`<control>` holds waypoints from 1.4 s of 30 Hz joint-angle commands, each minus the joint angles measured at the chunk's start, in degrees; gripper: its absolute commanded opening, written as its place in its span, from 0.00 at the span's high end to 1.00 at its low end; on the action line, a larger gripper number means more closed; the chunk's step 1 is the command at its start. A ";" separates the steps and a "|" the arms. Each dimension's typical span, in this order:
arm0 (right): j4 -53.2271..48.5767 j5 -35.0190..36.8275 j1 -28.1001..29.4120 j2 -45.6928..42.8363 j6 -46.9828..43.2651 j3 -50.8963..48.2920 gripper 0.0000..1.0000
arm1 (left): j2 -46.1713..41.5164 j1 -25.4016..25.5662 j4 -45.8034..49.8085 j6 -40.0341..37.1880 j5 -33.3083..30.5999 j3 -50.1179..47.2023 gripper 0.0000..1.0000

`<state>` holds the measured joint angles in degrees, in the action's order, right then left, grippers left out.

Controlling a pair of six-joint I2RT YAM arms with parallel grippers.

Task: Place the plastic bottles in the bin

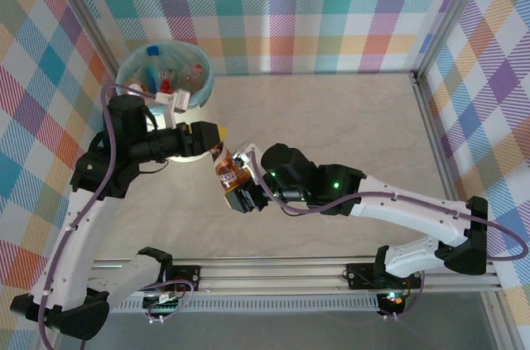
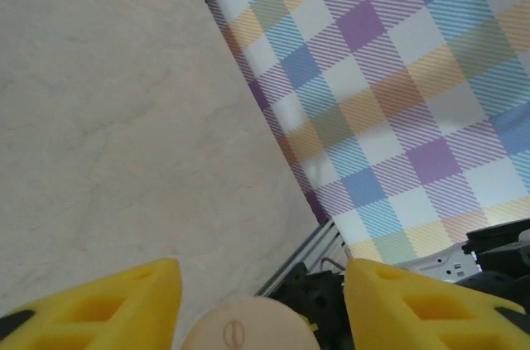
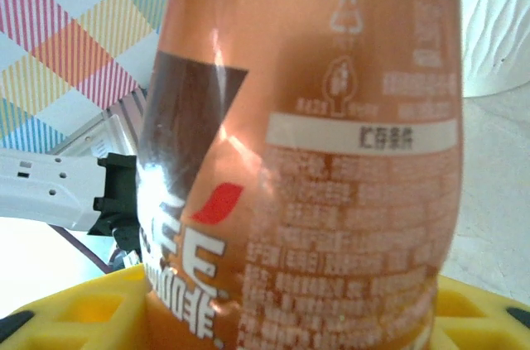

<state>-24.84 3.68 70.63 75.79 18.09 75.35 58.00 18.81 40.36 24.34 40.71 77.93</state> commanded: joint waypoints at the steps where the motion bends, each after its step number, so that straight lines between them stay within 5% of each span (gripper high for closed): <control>1: 3.00 -1.13 0.03 -1.52 -0.34 -0.74 0.45 | -0.11 1.05 0.71 -0.87 1.66 2.01 0.57; 5: 2.57 -0.82 0.03 -1.52 -0.10 -0.61 0.44 | -1.26 1.14 0.51 -1.00 -0.59 2.52 0.85; 10: 1.92 0.39 0.01 -1.55 -0.13 0.34 0.34 | -2.99 1.10 -0.53 -0.28 -6.78 4.42 1.00; 15: -0.75 3.86 0.03 -0.91 -0.87 3.98 0.02 | -1.35 1.06 2.85 0.09 -20.15 11.37 1.00; 20: -2.58 9.02 -0.02 -0.38 -3.96 6.76 0.00 | 5.20 0.97 9.81 -4.81 -38.41 24.40 1.00; 28: -4.46 7.80 0.03 2.32 -8.83 10.11 0.00 | 19.08 -1.52 6.04 -18.99 -60.19 39.90 1.00; 34: -4.69 7.08 -0.01 3.44 -9.93 10.17 0.00 | 29.27 -10.08 6.99 -21.79 -61.91 47.53 1.00; 42: -6.22 6.19 0.03 5.24 -10.66 10.01 0.00 | 31.74 -14.32 0.51 -19.51 -54.39 38.27 1.00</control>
<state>-29.87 10.87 70.54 80.07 8.40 83.96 90.56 4.95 45.25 5.08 -16.36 118.37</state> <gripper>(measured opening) 0.997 0.321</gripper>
